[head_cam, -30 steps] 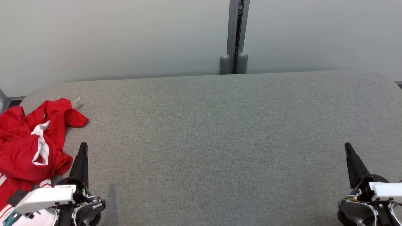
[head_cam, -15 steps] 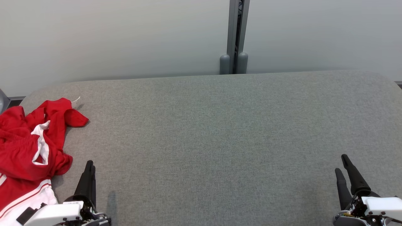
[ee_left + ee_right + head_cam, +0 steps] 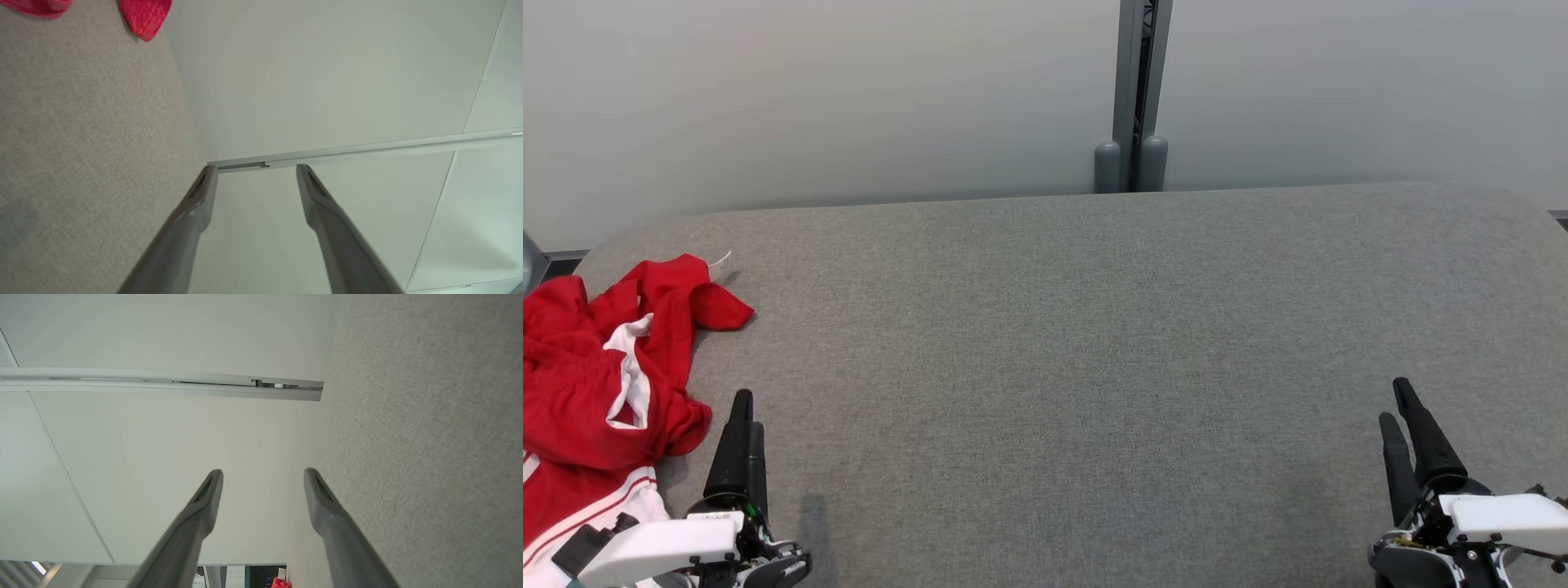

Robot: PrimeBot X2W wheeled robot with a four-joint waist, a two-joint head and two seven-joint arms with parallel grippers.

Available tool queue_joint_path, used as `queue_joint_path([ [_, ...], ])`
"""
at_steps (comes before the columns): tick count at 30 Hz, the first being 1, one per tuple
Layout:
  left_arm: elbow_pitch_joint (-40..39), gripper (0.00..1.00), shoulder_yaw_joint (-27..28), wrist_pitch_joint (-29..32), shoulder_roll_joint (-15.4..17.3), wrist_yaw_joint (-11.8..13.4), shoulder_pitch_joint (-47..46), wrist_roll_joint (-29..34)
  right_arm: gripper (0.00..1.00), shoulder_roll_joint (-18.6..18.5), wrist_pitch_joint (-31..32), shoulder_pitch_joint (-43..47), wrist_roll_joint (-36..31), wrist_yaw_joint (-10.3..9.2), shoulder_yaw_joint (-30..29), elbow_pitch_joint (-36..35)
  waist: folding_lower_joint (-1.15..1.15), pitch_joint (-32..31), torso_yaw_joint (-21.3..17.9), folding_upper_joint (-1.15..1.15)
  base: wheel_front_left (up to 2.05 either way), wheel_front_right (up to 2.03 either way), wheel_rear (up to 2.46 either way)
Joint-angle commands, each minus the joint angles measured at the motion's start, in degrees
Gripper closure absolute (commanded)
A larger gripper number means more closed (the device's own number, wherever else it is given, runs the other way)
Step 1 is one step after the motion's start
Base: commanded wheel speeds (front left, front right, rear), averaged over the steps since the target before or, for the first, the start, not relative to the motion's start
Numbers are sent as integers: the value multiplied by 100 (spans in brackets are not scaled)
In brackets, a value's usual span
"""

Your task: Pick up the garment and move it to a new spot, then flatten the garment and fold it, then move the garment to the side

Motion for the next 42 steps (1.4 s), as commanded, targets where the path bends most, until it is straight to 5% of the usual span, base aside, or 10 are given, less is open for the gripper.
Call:
queue_joint_path([
  [1,-162,0,-9,-62,67,-3,-170,150,0,-55,-82,-172,-134,3,55,-164,0,1,-1,0,0,0,0],
  [19,-543,0,-49,-479,88,-5,-158,2207,0,-79,-502,-286,-1784,6,345,-463,0,18,3,0,0,0,0],
  [42,-614,0,-380,-913,107,189,-113,5056,0,-103,-937,-410,-4862,9,529,-485,0,33,8,0,0,0,0],
])
